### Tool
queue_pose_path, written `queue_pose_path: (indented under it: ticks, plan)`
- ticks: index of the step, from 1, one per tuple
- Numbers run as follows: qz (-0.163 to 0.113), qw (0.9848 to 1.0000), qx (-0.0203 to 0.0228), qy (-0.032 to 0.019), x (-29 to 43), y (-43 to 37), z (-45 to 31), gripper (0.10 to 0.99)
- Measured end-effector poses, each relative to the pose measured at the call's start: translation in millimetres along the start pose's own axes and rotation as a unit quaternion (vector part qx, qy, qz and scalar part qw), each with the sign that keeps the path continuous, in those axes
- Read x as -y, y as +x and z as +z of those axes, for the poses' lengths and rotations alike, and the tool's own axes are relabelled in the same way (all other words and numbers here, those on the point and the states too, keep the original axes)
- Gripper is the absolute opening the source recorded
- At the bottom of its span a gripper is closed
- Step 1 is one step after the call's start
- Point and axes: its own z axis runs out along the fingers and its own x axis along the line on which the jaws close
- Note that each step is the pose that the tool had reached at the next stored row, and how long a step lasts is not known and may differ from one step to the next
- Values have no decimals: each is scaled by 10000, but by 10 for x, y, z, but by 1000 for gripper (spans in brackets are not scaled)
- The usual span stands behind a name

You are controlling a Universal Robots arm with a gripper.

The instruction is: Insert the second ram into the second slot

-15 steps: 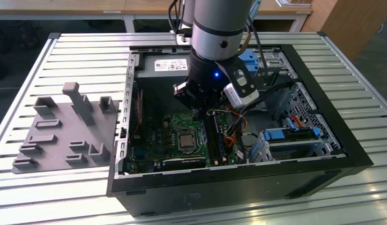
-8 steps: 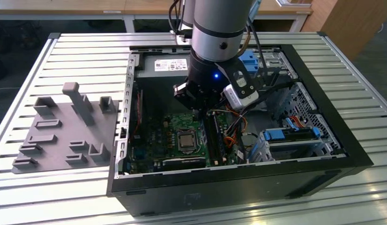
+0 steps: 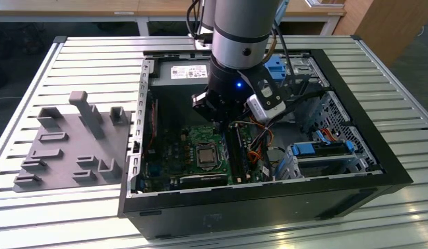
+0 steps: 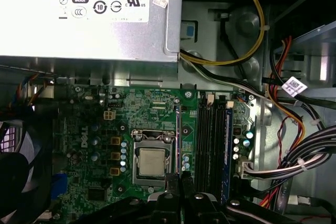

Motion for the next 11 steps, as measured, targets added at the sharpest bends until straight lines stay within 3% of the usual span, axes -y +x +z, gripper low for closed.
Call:
queue_pose_path:
  ticks: [11]
  plan:
    - [0, 10000, 1, -2, -1, -1, 18, 137]
